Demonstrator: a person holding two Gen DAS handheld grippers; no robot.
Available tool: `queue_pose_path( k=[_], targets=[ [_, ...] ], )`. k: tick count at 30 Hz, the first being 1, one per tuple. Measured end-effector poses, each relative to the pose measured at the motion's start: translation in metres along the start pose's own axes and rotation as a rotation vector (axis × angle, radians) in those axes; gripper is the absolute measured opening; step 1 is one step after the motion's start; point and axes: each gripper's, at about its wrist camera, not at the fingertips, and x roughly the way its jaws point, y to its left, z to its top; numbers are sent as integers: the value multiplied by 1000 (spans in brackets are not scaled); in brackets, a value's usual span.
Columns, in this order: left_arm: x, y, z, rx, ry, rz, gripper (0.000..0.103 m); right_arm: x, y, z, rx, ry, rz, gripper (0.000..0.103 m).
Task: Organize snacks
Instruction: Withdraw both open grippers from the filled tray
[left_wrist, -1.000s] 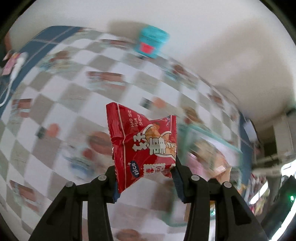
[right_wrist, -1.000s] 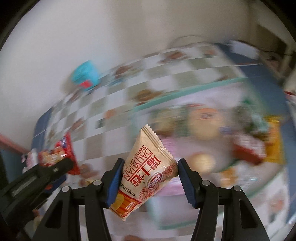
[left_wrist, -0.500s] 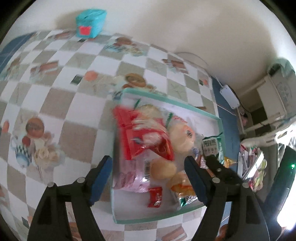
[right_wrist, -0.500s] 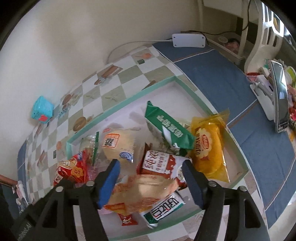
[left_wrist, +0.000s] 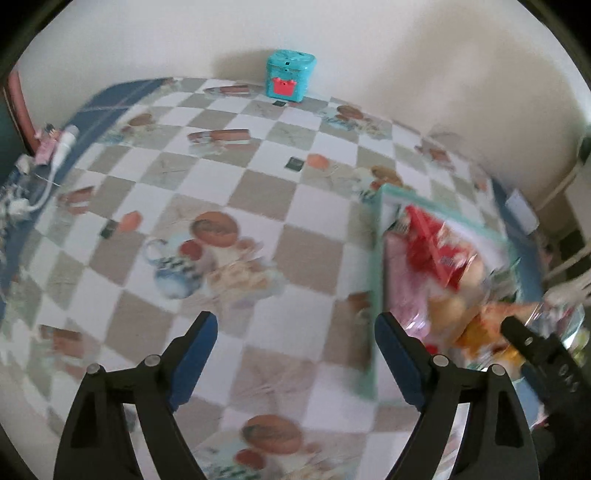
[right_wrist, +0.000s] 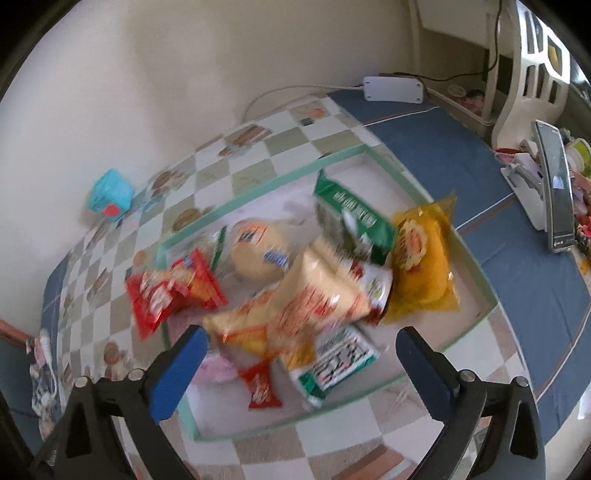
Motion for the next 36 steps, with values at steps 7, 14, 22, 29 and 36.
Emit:
queue_pose_path(
  k=[7,14,22,29,36],
  targets=[
    [-10,11,-23,15,-4,43,87,-22,22,-29,-123,-43,2,103],
    [-22,21,-34,12,-39,97,87,-28,27,-44,-167,-44,-9,103],
    [-18,17,-35,35,-18,110,87,-27,28,-48,-179,-33,-18,103],
    [-17,17,-33,62,-21,159,87,-22,33,-49,-203,-20,-30,103],
    [-16,22,-31,72,-20,184,87,-17,42,-52,-255,-10,-55,103]
  ],
)
